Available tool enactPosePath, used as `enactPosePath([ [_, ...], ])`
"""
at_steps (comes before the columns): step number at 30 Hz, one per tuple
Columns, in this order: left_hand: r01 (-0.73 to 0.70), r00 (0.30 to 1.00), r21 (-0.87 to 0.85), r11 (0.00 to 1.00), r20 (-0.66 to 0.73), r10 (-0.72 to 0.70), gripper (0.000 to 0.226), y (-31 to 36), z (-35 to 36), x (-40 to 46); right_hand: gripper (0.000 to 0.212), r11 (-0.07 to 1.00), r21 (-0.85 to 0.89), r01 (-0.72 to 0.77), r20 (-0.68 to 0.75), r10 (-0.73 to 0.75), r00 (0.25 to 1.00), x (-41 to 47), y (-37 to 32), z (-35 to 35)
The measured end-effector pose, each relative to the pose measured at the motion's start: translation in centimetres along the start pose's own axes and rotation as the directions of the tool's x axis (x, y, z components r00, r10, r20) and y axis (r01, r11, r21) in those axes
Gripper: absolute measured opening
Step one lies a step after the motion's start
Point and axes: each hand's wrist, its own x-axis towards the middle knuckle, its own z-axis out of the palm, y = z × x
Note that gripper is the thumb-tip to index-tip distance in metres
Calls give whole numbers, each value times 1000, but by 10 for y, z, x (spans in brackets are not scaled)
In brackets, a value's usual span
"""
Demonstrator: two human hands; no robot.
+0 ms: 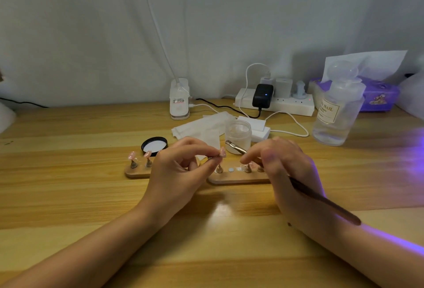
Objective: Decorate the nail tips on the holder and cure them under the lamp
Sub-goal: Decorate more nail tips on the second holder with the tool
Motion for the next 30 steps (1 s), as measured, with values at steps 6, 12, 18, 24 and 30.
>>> enactPosePath([
  [6,3,1000,13,1000,-12,-3,10,0,1,0,50,997,56,53,-18,-52,998,-2,-1,2],
  [12,-6,1000,20,1000,-16,7,13,1,0,0,54,999,-24,33,48,-32,998,-1,-1,2],
  [18,-9,1000,20,1000,-17,9,11,1,1,0,50,1000,1,24,12,-24,1000,0,-3,0],
  [24,-2,1000,42,999,-17,3,12,2,1,0,58,998,35,58,11,-59,998,-4,-1,1],
  [30,-10,1000,37,999,-13,11,13,3,1,0,57,1000,-10,21,53,-20,998,-1,-1,1],
])
